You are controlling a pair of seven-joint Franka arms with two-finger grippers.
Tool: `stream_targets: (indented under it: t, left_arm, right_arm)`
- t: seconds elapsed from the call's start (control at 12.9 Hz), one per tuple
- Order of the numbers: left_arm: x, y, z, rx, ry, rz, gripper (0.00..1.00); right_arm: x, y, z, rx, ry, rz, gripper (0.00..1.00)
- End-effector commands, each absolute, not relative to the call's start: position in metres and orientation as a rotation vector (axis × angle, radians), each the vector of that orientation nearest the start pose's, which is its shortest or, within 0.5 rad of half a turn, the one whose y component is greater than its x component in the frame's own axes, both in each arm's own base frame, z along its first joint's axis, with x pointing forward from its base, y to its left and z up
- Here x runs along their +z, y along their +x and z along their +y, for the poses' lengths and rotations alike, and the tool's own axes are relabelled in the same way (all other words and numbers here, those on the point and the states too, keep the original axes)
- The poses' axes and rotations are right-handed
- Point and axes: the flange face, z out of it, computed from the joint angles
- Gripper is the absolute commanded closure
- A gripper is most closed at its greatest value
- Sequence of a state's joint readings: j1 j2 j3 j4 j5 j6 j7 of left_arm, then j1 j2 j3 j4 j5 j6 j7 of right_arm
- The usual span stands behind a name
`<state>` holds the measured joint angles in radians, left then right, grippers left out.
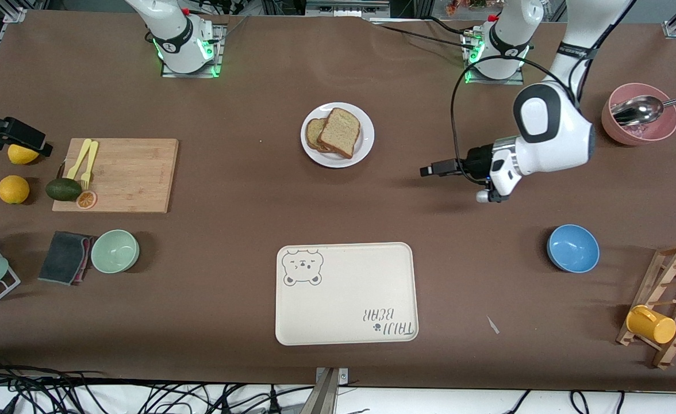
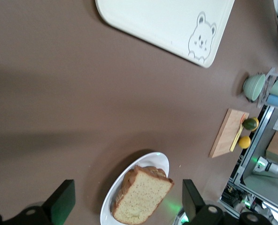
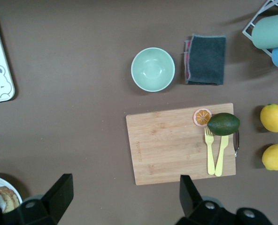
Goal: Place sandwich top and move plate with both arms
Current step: 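Move the left gripper from rest toward the white plate, then grip the white plate rim with the left gripper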
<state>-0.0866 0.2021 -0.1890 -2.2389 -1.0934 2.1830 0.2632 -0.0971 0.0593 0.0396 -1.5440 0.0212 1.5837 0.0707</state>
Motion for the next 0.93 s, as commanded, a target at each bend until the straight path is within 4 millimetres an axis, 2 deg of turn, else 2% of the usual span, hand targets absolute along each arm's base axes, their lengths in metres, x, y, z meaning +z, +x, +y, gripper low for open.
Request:
stream_targets:
  t: [0.0,0.16,0.31,0.47,0.7,0.85]
  left_arm:
    - [0.256,0.479,-0.186,-0.302,2.258,0.253,0.01]
    - [0.237,0.462,-0.201,-0.305,2.253,0.231,0.02]
    - [0.214,0.442,-0.228,-0.255,2.363,0.223,0.02]
    - [0.202,0.43,-0.246,-0.253,2.345,0.222,0.02]
    - [0.192,0.412,-0.248,-0.188,2.28,0.171,0.02]
    - [0.184,0.4,-0.25,-0.157,2.258,0.124,0.03]
  right_arm:
    - [0.612,0.569,-0.023,0.017,-3.111,0.185,0.0]
    - [0.614,0.567,-0.021,0.02,-3.11,0.18,0.0]
    - [0.612,0.571,-0.031,0.005,-3.113,0.175,0.0]
    - [0.617,0.57,-0.023,-0.009,-3.11,0.177,0.0]
    - [0.628,0.559,-0.027,0.005,-3.102,0.171,0.0]
    - [0.629,0.56,-0.03,-0.012,-3.096,0.194,0.0]
